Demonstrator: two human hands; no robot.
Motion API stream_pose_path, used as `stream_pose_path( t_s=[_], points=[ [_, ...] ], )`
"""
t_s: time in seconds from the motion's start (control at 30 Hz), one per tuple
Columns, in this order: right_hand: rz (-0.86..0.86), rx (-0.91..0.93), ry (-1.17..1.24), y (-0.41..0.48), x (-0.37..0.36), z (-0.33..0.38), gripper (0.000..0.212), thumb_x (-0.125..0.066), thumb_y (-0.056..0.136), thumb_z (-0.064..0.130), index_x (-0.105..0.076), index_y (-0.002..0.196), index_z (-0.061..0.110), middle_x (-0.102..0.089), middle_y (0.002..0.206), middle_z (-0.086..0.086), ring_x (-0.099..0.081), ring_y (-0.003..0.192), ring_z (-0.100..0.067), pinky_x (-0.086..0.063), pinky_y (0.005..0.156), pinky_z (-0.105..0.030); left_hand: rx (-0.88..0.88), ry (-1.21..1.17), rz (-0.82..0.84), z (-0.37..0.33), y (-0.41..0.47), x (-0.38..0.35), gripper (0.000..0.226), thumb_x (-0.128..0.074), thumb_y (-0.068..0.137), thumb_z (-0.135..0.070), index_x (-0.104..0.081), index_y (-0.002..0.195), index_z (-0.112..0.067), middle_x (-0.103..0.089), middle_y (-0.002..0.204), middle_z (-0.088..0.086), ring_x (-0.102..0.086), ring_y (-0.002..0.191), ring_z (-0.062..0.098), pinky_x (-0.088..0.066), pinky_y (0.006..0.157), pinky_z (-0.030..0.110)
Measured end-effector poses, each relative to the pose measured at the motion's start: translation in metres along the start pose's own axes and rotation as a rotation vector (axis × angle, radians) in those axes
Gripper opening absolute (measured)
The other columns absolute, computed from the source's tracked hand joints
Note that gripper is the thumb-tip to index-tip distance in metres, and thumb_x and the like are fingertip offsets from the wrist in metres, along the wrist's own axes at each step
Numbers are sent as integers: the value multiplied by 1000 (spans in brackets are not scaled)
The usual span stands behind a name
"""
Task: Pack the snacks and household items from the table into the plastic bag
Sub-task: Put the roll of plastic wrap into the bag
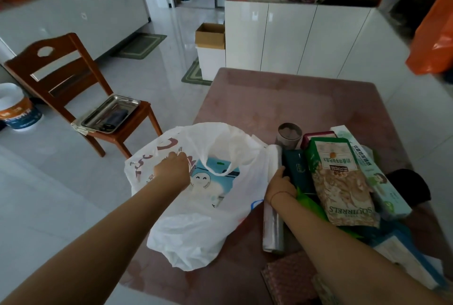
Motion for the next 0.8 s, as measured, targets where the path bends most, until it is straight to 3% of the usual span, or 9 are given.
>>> stream_pose_path(
  t_s=[0.1,0.23,0.33,0.4,0.5,0.57,0.63,0.7,0.8],
  points=[
    [13,-7,46,2,-1,-2,90,-56,90,29,7,151,10,-30,150,-19,-45,129,-35,-42,101,-42,33,-113,29,2,-1,-2,37,-57,88,-16,-49,124,-12,-60,104,6,-54,82,14,-48,74,23],
    [46,-26,161,6,1,-3,79,-55,90,24,-6,150,7,-33,148,-19,-43,129,-36,-39,104,-44,-8,-43,109,7,-8,-1,27,-57,85,-10,-59,111,-7,-56,82,1,-58,78,17,-47,64,23],
    [63,-8,342,9,13,-3,68,-61,87,28,-30,142,4,-43,141,-19,-49,123,-37,-43,101,-42,26,-117,113,16,-9,-7,48,-61,81,-42,-53,120,-16,-61,103,2,-56,90,17,-50,78,28],
    [58,20,462,8,29,-4,66,-66,82,37,-42,135,4,-52,134,-18,-56,115,-35,-50,91,-40,46,-234,226,22,-10,-11,67,-62,73,-59,-46,129,-25,-57,124,2,-53,107,20,-45,90,34],
    [0,61,640,-1,67,-4,61,-69,80,36,-48,128,4,-61,123,-17,-64,102,-32,-53,72,-33,60,-112,361,27,-14,-13,73,-66,74,-51,-40,135,-21,-53,130,5,-50,111,21,-41,96,32],
    [-68,102,759,-13,97,-3,57,-69,81,29,-46,127,5,-61,121,-14,-65,96,-28,-53,71,-33,72,-65,389,26,-17,-10,65,-70,76,-37,-46,130,-12,-56,121,7,-50,98,19,-42,87,26],
    [-91,183,896,-34,126,-1,46,-65,84,22,-47,122,6,-62,110,-8,-61,84,-18,-51,66,-28,52,-173,358,23,-18,-8,57,-70,76,-24,-48,128,-11,-57,120,7,-47,95,18,-40,80,23],
    [30,280,1005,-63,144,1,34,-62,87,18,-50,118,8,-62,93,-2,-60,76,-13,-48,59,-24,-31,-370,286,19,-22,-3,52,-68,76,-13,-50,125,-17,-57,120,5,-49,97,17,-39,75,21],
    [398,376,1037,-98,142,-2,30,-65,82,19,-59,108,5,-68,84,-7,-66,71,-20,-54,63,-31,-268,-603,202,8,-43,16,38,-67,77,-6,-59,107,-28,-62,112,-4,-56,96,15,-46,65,15]
  ],
)
Point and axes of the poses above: each hand's wrist, its own y-axis towards the middle knuckle, its own x-axis out of the back of the hand, z = x × y, the point moved 1 cm from there along y, towards the middle knuckle
